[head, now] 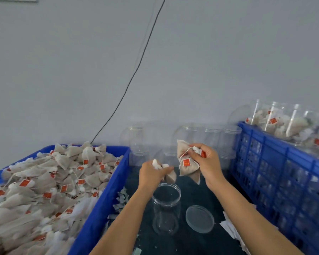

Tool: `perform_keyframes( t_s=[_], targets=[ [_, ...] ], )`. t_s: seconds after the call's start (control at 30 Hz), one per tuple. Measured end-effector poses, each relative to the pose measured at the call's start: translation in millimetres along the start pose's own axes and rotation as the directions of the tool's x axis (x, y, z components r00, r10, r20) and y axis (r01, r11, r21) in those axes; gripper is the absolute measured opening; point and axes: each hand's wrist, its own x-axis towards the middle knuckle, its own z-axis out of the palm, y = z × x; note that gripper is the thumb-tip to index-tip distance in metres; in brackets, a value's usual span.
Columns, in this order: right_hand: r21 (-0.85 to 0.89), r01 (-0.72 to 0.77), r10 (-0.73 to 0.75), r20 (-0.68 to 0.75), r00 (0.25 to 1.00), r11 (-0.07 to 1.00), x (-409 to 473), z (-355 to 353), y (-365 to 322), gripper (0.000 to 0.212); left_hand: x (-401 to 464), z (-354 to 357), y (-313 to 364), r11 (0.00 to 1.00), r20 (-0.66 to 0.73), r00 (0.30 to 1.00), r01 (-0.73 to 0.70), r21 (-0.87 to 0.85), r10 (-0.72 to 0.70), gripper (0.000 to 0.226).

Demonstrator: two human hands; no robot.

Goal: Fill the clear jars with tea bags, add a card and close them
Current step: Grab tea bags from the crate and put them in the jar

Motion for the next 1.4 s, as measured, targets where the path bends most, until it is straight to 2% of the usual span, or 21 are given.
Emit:
perform_keyframes(
  t_s=[0.07, 0.2, 0.27, 0.43, 0.5, 0.6, 0.73, 0.9, 0.97, 1.03, 1.1, 1.13, 1.2, 1.23, 1.4],
  targets=[
    [-0.053, -0.004, 0.004, -0.001, 1.000, 0.999, -3, -6, 5, 0.014, 1, 5, -1, 0.964, 0.061, 0.996, -0.071, 0.257, 0.057, 0.033],
    [-0.075, 0.018, -0.017, 0.017, 1.000, 0.997, -6, -9, 13, 0.019, 4, 0, -4, 0.876, 0.177, 0.981, -0.149, 0.459, 0.074, 0.037],
    [-0.084, 0.018, -0.016, 0.020, 1.000, 0.996, -8, -7, 18, 0.020, 4, -4, -8, 0.870, 0.198, 0.978, -0.156, 0.467, 0.069, 0.038],
    [-0.030, 0.009, -0.009, -0.003, 1.000, 1.000, -10, -6, 28, 0.015, -4, -4, -12, 0.975, 0.218, 0.972, -0.128, 0.183, 0.087, 0.026],
    [0.000, 0.008, -0.008, -0.042, 0.999, 1.000, -10, -8, 30, 0.012, -6, -4, -13, 0.978, 0.264, 0.961, -0.133, 0.162, 0.087, 0.025],
    [0.090, 0.006, 0.002, -0.088, 0.996, 0.996, -9, -9, 32, 0.011, -6, -4, -15, 0.958, 0.323, 0.940, -0.189, 0.217, 0.112, 0.031],
    [0.168, 0.002, 0.014, -0.095, 0.995, 0.986, -11, -5, 36, 0.012, -4, -5, -16, 0.883, 0.324, 0.934, -0.275, 0.379, 0.152, 0.028],
    [0.198, -0.056, 0.067, -0.049, 0.997, 0.979, -15, -2, 42, 0.010, -7, -9, -18, 0.790, 0.363, 0.929, -0.274, 0.548, 0.071, 0.023],
    [0.167, -0.076, 0.079, -0.011, 0.997, 0.983, -15, -4, 42, 0.011, -10, -9, -12, 0.835, 0.324, 0.934, -0.297, 0.463, 0.152, 0.024],
    [0.130, -0.102, 0.089, 0.097, 0.991, 0.986, -15, -6, 39, 0.013, -13, -9, -6, 0.926, 0.250, 0.933, -0.313, 0.212, 0.258, 0.047],
    [0.108, -0.143, 0.114, 0.239, 0.964, 0.984, -16, -8, 35, 0.013, -18, -9, -1, 0.919, 0.231, 0.896, -0.393, 0.011, 0.380, 0.071],
    [0.102, -0.155, 0.119, 0.294, 0.948, 0.983, -17, -8, 34, 0.014, -20, -7, -1, 0.892, 0.251, 0.862, -0.451, -0.021, 0.441, 0.076],
    [0.080, -0.165, 0.128, 0.350, 0.928, 0.983, -18, -10, 34, 0.016, -23, -2, -5, 0.844, 0.286, 0.805, -0.535, -0.029, 0.520, 0.071],
    [0.065, -0.168, 0.134, 0.359, 0.924, 0.984, -18, -11, 34, 0.017, -23, 0, -7, 0.838, 0.288, 0.798, -0.546, -0.026, 0.529, 0.065],
    [0.029, -0.164, 0.141, 0.379, 0.915, 0.986, -17, -15, 34, 0.026, -19, -1, -15, 0.852, 0.231, 0.838, -0.520, 0.060, 0.495, 0.056]
  ],
)
